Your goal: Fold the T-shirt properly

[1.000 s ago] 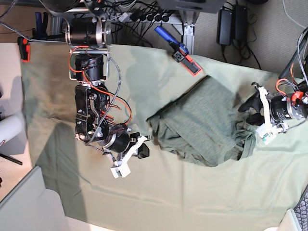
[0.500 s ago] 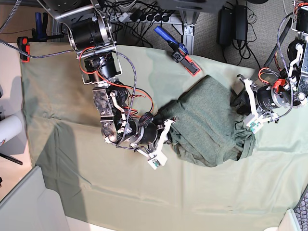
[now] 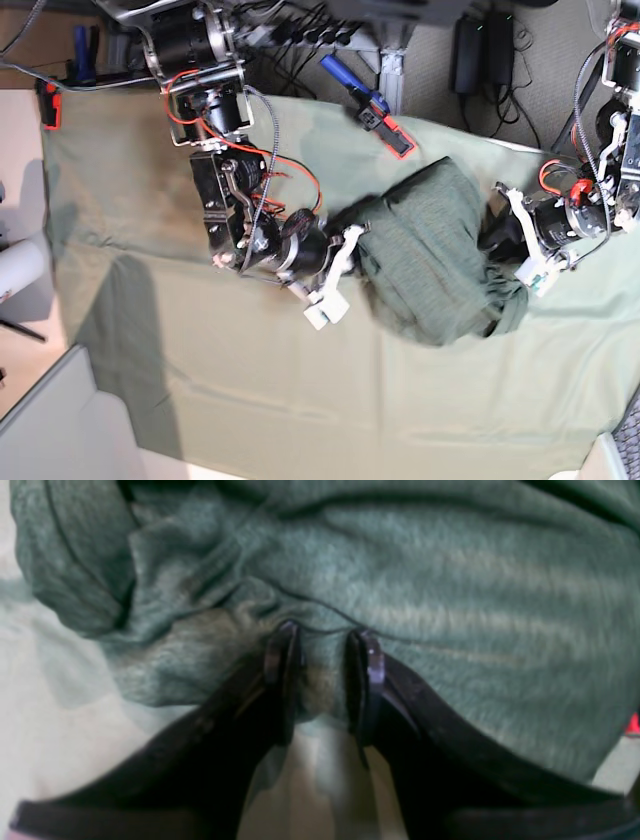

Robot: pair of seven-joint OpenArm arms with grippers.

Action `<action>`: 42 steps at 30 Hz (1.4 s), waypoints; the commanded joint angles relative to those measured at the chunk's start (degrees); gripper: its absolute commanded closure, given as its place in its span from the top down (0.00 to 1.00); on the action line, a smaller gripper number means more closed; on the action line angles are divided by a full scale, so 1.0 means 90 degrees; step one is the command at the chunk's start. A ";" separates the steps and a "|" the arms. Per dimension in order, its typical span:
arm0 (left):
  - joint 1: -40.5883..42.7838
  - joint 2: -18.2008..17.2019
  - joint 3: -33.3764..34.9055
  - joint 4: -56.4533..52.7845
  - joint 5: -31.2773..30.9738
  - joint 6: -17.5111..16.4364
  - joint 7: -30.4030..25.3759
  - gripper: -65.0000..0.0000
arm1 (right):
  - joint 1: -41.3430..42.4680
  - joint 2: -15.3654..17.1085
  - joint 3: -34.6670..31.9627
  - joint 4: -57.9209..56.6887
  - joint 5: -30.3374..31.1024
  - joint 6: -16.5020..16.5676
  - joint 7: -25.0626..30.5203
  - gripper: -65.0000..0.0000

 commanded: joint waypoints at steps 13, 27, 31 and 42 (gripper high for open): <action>-0.0811 -0.0114 -0.0022 -0.0007 0.0384 0.0194 0.0338 0.28 | -0.1073 0.0068 -0.0029 0.1931 0.0393 0.0136 -0.0532 0.00; -0.0821 -0.0107 -0.0015 0.0005 -0.1144 -0.0536 0.1015 0.28 | -0.1503 0.0022 -0.0029 0.2373 0.0542 0.0138 -0.0549 0.00; -0.0838 -0.0112 -0.0019 0.0007 -0.1457 -0.0536 0.1093 0.28 | -0.1460 -0.0010 -0.0027 0.2387 0.0476 0.0136 -0.0532 0.00; -0.0816 -0.0119 -0.1003 0.1122 -0.2283 -0.0536 0.1800 0.28 | -0.1423 0.0002 0.1207 0.2497 0.0262 0.0136 -0.0508 0.00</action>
